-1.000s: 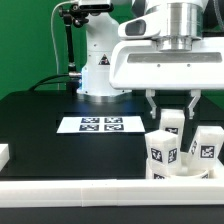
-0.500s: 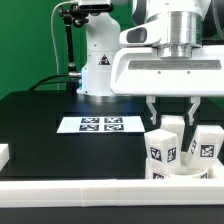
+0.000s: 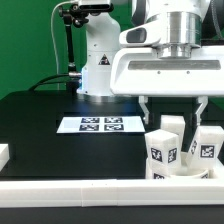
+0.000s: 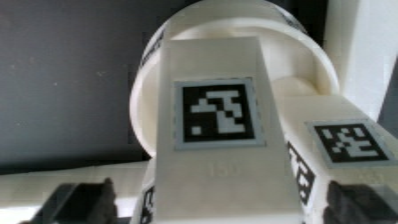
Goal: Assemble stool
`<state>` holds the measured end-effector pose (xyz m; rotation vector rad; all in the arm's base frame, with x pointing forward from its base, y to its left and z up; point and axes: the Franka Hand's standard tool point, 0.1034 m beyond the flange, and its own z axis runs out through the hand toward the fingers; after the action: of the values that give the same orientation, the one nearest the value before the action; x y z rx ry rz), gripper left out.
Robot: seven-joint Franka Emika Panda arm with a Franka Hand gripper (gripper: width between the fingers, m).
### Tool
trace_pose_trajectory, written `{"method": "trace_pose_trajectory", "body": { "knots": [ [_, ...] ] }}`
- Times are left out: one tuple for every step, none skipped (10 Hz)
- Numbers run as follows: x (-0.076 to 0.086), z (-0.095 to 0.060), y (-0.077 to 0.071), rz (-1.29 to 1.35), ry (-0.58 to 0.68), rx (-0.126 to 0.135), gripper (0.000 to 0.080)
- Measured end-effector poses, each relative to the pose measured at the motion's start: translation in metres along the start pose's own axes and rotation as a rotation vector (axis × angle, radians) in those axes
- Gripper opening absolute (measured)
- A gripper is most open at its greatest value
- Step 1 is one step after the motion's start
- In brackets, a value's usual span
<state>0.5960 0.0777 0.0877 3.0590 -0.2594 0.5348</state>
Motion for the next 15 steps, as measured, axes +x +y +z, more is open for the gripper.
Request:
{"method": "trace_pose_trajectory", "body": {
  "knots": [
    [0.001,-0.001,0.001,-0.005,0.0,0.0,0.0624],
    [0.002,-0.003,-0.001,-0.006,0.003,0.004,0.0645],
    [0.004,-0.008,0.0,-0.011,-0.006,0.006,0.0648],
    [0.006,-0.012,0.001,-0.012,-0.006,0.009,0.0648],
    [0.008,-0.015,0.002,-0.017,-0.007,0.011,0.0649],
    [0.01,-0.017,0.004,-0.021,-0.018,0.011,0.0649],
    [0.01,-0.016,0.004,-0.021,-0.019,0.01,0.0649],
    [0.007,-0.015,0.005,-0.019,-0.049,0.007,0.0649],
    [0.009,-0.015,0.004,-0.019,-0.043,0.007,0.0649],
    [0.007,-0.015,0.005,-0.02,-0.049,0.007,0.0649],
    [-0.001,-0.014,0.005,-0.015,-0.167,-0.006,0.0649],
    [0.002,-0.015,0.007,-0.009,-0.251,-0.014,0.0649],
    [0.003,-0.015,0.01,-0.003,-0.317,-0.024,0.0649],
    [0.005,-0.013,0.011,0.0,-0.341,-0.03,0.0649],
    [0.004,-0.012,0.012,0.003,-0.358,-0.033,0.0649]
  ]
}}
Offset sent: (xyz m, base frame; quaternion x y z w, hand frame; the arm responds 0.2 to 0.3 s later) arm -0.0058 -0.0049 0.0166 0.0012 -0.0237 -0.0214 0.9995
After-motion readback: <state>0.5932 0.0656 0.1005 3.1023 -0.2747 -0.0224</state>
